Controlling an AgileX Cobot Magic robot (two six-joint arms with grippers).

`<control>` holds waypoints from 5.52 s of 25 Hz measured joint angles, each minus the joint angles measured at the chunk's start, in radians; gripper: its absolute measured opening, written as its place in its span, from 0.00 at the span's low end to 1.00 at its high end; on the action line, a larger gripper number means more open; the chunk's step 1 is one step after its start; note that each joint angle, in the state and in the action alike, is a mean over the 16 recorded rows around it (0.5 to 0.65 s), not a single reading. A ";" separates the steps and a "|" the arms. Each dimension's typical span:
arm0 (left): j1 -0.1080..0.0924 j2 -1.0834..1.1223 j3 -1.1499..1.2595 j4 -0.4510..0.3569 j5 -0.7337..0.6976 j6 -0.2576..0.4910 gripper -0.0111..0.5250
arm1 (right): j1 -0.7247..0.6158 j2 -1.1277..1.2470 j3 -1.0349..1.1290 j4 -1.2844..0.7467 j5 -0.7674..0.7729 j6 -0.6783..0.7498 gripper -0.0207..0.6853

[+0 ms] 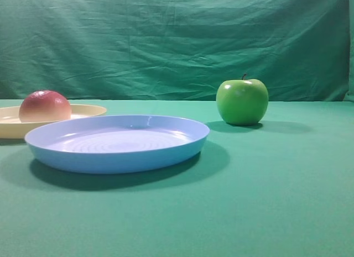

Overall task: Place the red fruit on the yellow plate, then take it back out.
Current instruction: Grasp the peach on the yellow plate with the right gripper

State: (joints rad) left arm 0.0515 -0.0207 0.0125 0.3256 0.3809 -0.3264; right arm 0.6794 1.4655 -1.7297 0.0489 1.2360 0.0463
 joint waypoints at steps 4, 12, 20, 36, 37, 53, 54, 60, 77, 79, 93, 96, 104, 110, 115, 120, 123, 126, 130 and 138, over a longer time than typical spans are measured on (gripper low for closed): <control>0.000 0.000 0.000 0.000 0.000 0.000 0.02 | 0.000 -0.077 0.009 -0.057 0.018 0.022 0.03; 0.000 0.000 0.000 0.000 0.000 0.000 0.02 | -0.019 -0.299 0.154 -0.130 -0.088 0.040 0.03; 0.000 0.000 0.000 0.000 0.000 0.000 0.02 | -0.134 -0.598 0.494 -0.150 -0.318 0.042 0.03; 0.000 0.000 0.000 0.000 0.000 0.000 0.02 | -0.506 -1.195 1.175 -0.131 -0.572 0.043 0.03; 0.000 0.000 0.000 0.000 0.000 0.000 0.02 | -0.522 -1.228 1.211 -0.128 -0.581 0.043 0.03; 0.000 0.000 0.000 0.000 0.000 0.000 0.02 | -0.608 -1.477 1.654 -0.098 -0.746 0.037 0.03; 0.000 0.000 0.000 0.000 0.000 0.000 0.02 | -0.608 -1.477 1.669 -0.098 -0.754 0.037 0.03; 0.000 0.000 0.000 0.000 0.000 0.000 0.02 | -0.608 -1.477 1.727 -0.098 -0.794 0.035 0.03; 0.000 0.000 0.000 0.000 0.000 0.000 0.02 | -0.608 -1.477 1.750 -0.089 -0.846 0.036 0.03; 0.000 0.000 0.000 0.000 0.000 0.000 0.02 | -0.608 -1.476 1.741 -0.085 -0.847 0.037 0.03; 0.000 0.000 0.000 0.000 0.000 0.000 0.02 | -0.556 -1.219 1.361 0.009 -0.694 -0.037 0.03; 0.000 0.000 0.000 0.000 0.000 0.000 0.02 | -0.537 -1.107 1.241 0.076 -0.649 -0.109 0.03; 0.000 0.000 0.000 0.000 0.000 0.000 0.02 | -0.512 -0.823 1.038 0.380 -0.593 -0.382 0.03; 0.000 0.000 0.000 0.000 0.000 0.000 0.02 | -0.510 -0.622 0.994 0.703 -0.592 -0.628 0.03; 0.000 0.000 0.000 0.000 0.000 0.000 0.02 | -0.510 -0.454 0.986 0.992 -0.583 -0.866 0.03; 0.000 0.000 0.000 0.000 0.000 0.000 0.02 | -0.509 -0.289 0.944 1.196 -0.530 -1.093 0.03; 0.000 0.000 0.000 0.000 0.000 0.000 0.02 | -0.499 -0.204 0.893 1.230 -0.499 -1.161 0.03; 0.000 0.000 0.000 0.000 0.000 0.000 0.02 | -0.471 -0.129 0.824 1.178 -0.476 -1.166 0.03; 0.000 0.000 0.000 0.000 0.000 0.000 0.02 | -0.404 -0.038 0.709 1.016 -0.457 -1.087 0.03; 0.000 0.000 0.000 0.000 0.000 0.000 0.02 | -0.221 0.137 0.460 0.672 -0.505 -0.838 0.03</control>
State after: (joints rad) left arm 0.0515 -0.0207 0.0125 0.3256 0.3809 -0.3264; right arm 0.4585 1.6022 -1.2695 0.7207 0.7307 -0.7919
